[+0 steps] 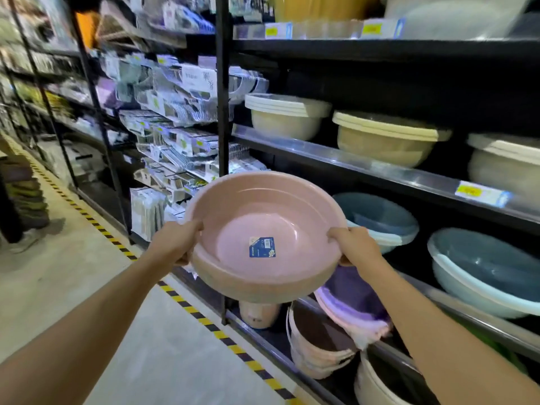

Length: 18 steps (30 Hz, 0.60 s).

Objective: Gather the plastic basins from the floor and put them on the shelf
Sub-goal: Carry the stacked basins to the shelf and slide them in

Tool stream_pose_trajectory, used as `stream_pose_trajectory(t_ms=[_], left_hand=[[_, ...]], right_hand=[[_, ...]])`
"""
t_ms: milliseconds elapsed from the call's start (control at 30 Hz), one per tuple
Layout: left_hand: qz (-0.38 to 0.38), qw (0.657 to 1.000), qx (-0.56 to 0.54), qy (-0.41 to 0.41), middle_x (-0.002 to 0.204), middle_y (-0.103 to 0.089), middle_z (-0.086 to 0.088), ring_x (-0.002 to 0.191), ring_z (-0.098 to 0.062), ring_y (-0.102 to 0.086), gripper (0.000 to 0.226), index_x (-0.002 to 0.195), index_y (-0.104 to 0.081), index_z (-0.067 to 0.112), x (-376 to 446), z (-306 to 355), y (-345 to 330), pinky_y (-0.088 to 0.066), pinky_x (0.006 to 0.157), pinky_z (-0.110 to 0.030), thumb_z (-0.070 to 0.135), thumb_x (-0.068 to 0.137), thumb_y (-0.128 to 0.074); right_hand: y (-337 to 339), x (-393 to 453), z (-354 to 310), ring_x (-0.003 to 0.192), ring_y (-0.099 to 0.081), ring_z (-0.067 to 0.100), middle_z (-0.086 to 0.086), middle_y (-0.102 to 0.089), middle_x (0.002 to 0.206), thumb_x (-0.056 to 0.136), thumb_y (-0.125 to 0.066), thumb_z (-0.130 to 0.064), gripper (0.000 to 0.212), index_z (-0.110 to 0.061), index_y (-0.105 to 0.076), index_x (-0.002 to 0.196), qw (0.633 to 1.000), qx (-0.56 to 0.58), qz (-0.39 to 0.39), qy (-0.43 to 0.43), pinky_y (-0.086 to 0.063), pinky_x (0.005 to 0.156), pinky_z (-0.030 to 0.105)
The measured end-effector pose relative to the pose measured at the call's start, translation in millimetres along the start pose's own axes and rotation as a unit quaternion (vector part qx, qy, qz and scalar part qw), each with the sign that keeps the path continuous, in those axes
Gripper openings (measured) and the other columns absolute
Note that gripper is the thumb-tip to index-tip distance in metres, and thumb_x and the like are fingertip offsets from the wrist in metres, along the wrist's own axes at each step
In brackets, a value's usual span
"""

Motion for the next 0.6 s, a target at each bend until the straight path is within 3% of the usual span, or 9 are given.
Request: stream_pose_trajectory(t_ms=[167,333,433,600], left_hand=[[-0.01,1.0,-0.002,0.0,0.07,-0.076,-0.018,0.063,-0.033,-0.075,0.043,0.086,-0.069,0.005,39,13,11,-0.063,0.05,-0.039,0.046,0.071,-0.065],[-0.027,1.0,0.009,-0.003,0.08,-0.077,-0.021,0.073,-0.037,-0.077,0.041,0.088,-0.069,0.003,78,19,-2,-0.065,0.069,-0.052,0.042,0.076,-0.065],[-0.039,0.999,0.011,0.0,0.085,-0.076,-0.022,0.076,-0.037,-0.076,0.043,0.092,-0.069,0.002,108,21,-20,-0.066,0.068,-0.047,0.042,0.077,-0.064],[-0.068,0.998,0.017,0.0,0.08,-0.077,-0.022,0.075,-0.039,-0.075,0.041,0.095,-0.07,-0.002,168,31,-62,-0.065,0.067,-0.047,0.037,0.084,-0.061]], right_hand=[[-26,22,-22,0.065,-0.066,0.033,0.011,-0.067,0.072,0.066,-0.067,-0.039,0.03,-0.012,-0.067,0.079,1.0,0.01,0.005,-0.013,-0.063,0.071,0.053],[-48,58,-17,0.061,-0.06,0.031,0.013,-0.066,0.074,0.06,-0.067,-0.041,0.043,-0.009,-0.067,0.089,0.999,0.025,-0.006,-0.04,-0.061,0.066,0.046],[-58,88,-12,0.061,-0.06,0.031,0.013,-0.066,0.075,0.059,-0.067,-0.04,0.043,-0.009,-0.068,0.089,0.998,0.028,-0.005,-0.052,-0.059,0.059,0.039],[-74,156,-6,0.067,-0.06,0.032,0.011,-0.065,0.076,0.066,-0.067,-0.039,0.033,-0.01,-0.066,0.081,0.998,0.017,0.005,-0.058,-0.06,0.067,0.043]])
Point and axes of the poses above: each hand's wrist, its own x-axis towards the middle knuckle, its own y-axis out of the back of the hand, z = x × y, the point moved 4 cm from there along x, towards the middle knuckle
